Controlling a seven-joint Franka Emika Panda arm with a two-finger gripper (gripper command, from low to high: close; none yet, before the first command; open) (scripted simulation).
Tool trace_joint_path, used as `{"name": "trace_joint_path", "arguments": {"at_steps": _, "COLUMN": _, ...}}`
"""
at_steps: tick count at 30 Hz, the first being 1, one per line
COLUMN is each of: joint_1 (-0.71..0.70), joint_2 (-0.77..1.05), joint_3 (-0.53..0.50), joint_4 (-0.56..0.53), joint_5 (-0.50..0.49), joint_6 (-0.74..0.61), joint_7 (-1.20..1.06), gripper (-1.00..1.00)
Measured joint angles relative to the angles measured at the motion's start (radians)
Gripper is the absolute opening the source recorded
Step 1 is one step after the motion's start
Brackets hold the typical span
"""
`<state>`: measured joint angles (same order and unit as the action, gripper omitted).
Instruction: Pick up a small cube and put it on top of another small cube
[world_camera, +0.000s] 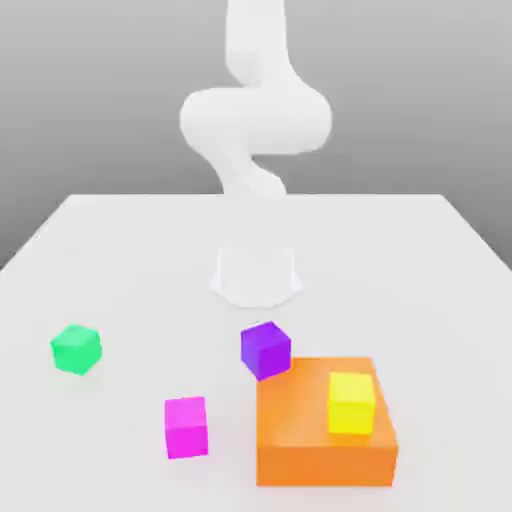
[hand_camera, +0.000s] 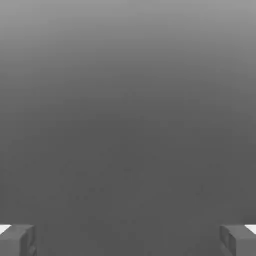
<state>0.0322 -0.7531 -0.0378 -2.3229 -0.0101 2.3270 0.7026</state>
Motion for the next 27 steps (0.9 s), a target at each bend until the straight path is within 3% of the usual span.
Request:
{"name": "trace_joint_path", "arguments": {"at_steps": 14, "joint_1": 0.180, "joint_2": 0.255, "joint_3": -0.237, "joint_4": -0.129, "joint_5": -0.038, "joint_6": 0.152, "joint_7": -0.562, "gripper": 0.00}}
{"name": "trace_joint_path", "arguments": {"at_steps": 27, "joint_1": 0.310, "joint_2": 0.494, "joint_3": -0.438, "joint_4": -0.247, "joint_5": -0.002, "joint_6": 0.293, "joint_7": -1.128, "gripper": 0.00}}
